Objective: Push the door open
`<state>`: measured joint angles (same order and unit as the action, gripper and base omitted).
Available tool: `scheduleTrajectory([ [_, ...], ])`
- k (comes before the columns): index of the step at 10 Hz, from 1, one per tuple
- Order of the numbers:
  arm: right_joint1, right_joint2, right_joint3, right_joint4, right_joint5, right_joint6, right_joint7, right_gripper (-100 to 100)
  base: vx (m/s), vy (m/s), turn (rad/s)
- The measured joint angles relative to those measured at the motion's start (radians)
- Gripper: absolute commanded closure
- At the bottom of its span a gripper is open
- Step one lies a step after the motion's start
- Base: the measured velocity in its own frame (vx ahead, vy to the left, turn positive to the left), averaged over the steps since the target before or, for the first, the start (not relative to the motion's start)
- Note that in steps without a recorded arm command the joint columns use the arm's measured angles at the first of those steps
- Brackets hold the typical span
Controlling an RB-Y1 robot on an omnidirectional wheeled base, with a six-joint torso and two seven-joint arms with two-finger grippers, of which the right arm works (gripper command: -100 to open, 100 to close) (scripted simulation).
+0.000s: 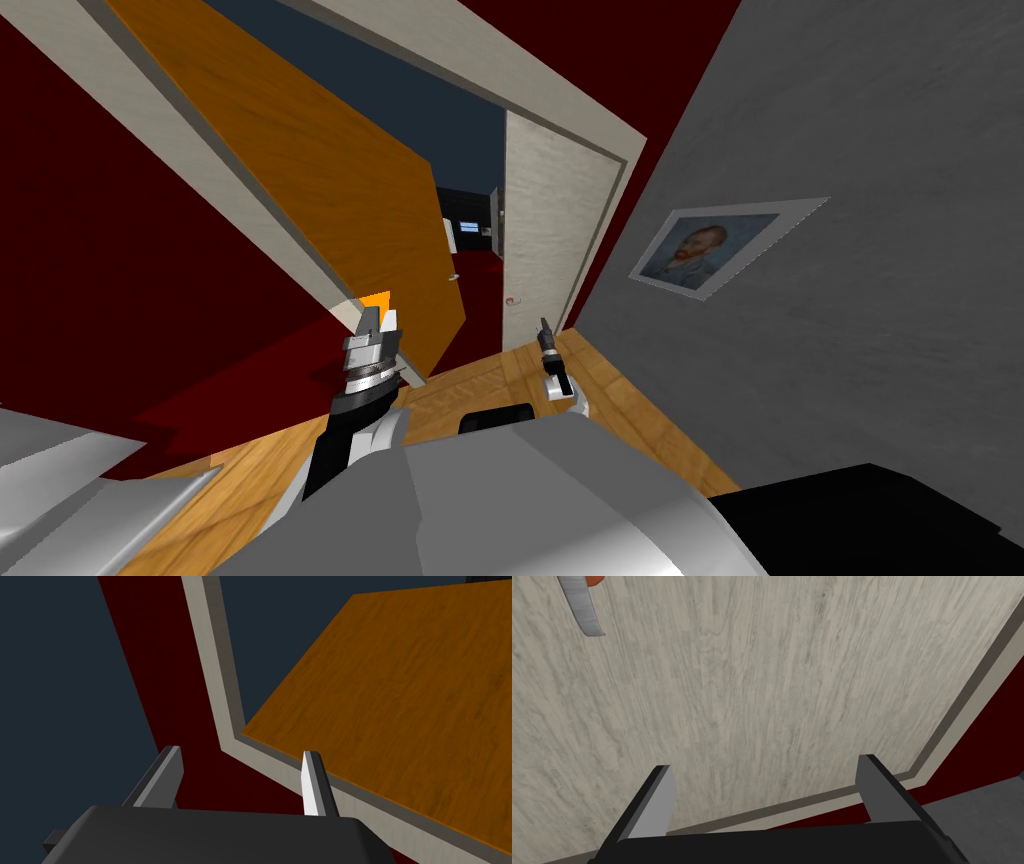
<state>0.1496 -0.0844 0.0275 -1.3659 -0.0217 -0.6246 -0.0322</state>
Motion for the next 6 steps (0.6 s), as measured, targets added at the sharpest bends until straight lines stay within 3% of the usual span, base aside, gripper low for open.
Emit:
scheduleTrajectory([
  [6,-0.043,-0.001,0.015,0.119,-0.005,-0.023,-0.004,-100,0.045,-0.014,0.044],
])
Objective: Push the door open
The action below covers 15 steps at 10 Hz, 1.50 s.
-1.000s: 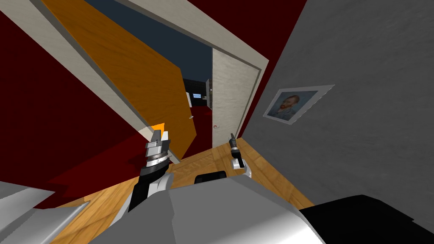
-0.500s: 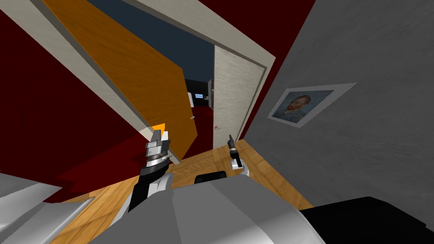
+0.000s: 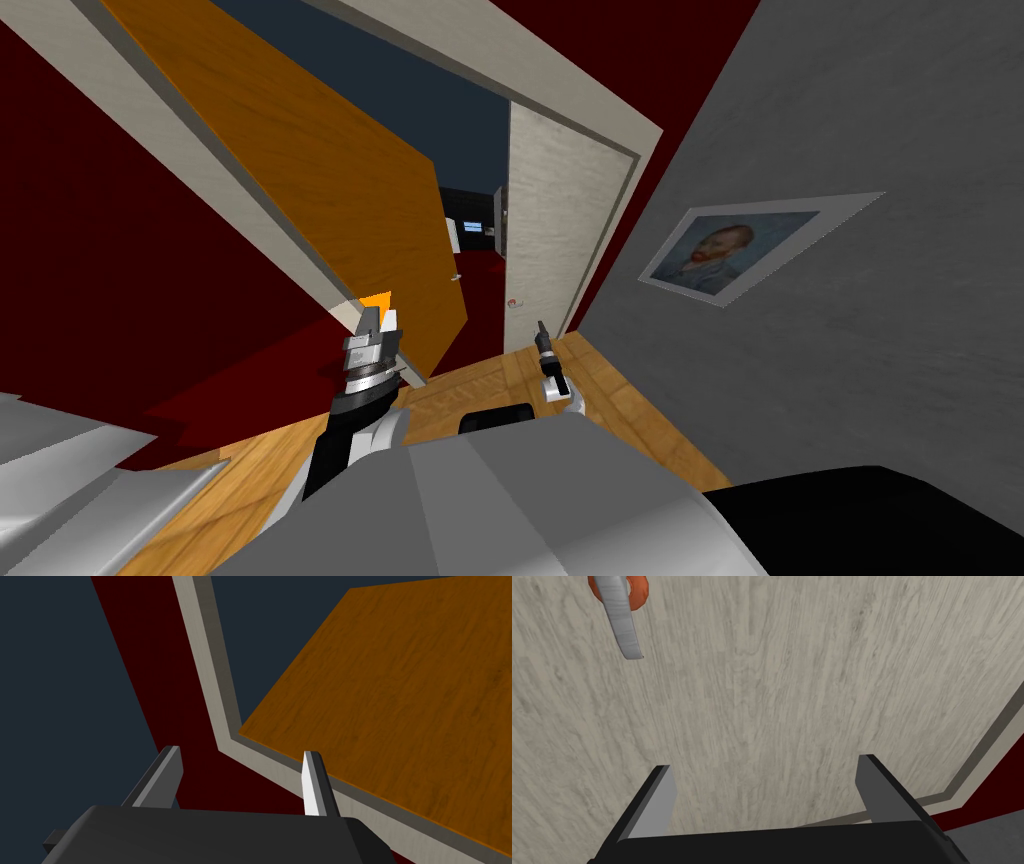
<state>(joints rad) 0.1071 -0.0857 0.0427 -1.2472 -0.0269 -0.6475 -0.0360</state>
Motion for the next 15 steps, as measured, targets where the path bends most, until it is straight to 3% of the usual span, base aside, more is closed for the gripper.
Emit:
scheduleTrajectory([
  [9,-0.088,-0.005,0.022,0.224,-0.012,-0.052,-0.01,-100,0.067,-0.026,0.059],
  [15,-0.155,-0.007,0.04,0.398,-0.02,-0.094,-0.018,-100,0.09,-0.036,0.063],
])
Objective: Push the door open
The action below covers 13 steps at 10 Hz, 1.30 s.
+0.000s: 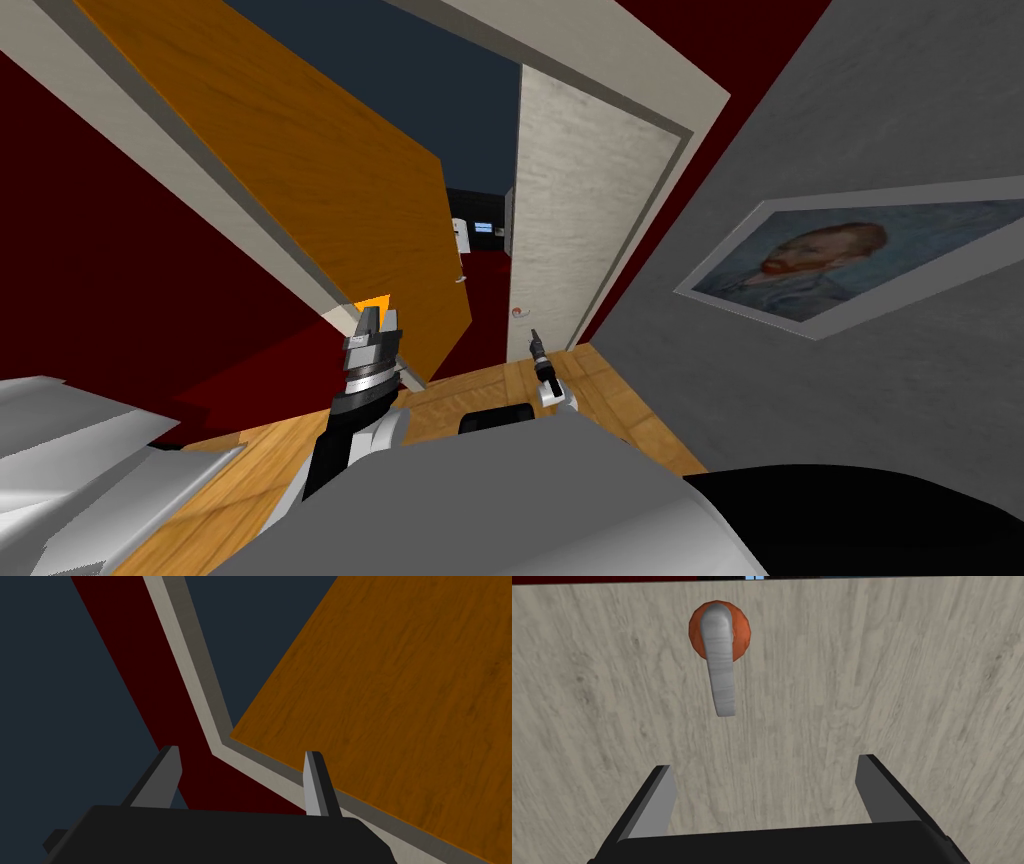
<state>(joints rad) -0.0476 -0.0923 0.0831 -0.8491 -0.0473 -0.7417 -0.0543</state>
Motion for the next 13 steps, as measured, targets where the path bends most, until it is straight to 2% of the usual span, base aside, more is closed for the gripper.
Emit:
scheduleTrajectory([
  [6,-0.043,0.002,0.013,0.115,-0.006,-0.027,-0.005,-100,0.067,-0.028,0.033],
  [13,-0.044,0.004,0.001,0.133,-0.009,-0.041,0.003,-100,0.19,0.008,0.028],
])
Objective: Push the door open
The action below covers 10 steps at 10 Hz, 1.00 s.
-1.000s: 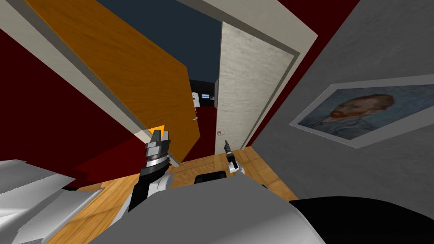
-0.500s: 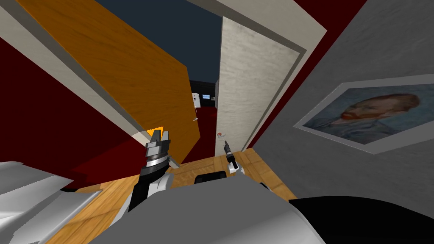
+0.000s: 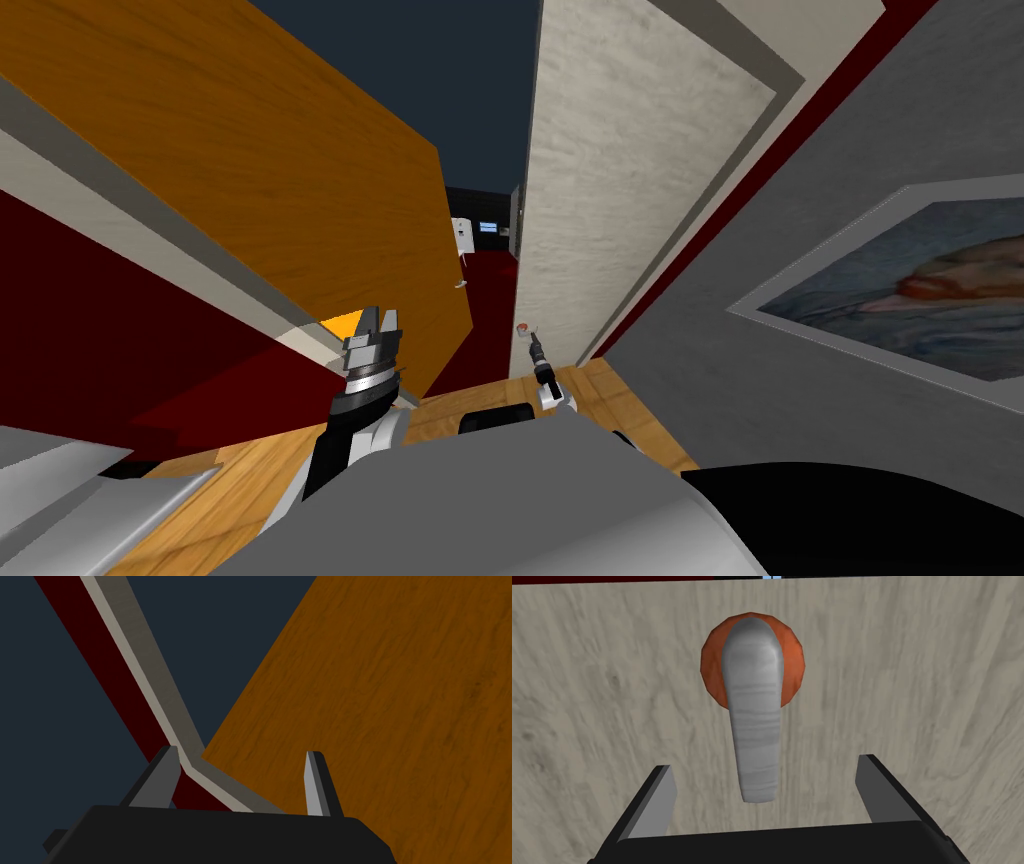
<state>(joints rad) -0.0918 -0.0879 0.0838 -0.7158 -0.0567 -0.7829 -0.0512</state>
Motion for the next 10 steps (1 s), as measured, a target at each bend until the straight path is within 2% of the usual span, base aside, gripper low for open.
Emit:
scheduleTrajectory([
  [3,-0.002,0.005,-0.006,0.012,-0.002,-0.009,0.004,-100,0.157,0.005,0.015],
  [4,-0.003,0.006,-0.007,0.012,-0.002,-0.009,0.004,100,-0.013,0.001,-0.004],
  [10,-0.007,0.004,-0.008,0.011,-0.002,-0.007,0.004,100,0.006,0.001,-0.003],
])
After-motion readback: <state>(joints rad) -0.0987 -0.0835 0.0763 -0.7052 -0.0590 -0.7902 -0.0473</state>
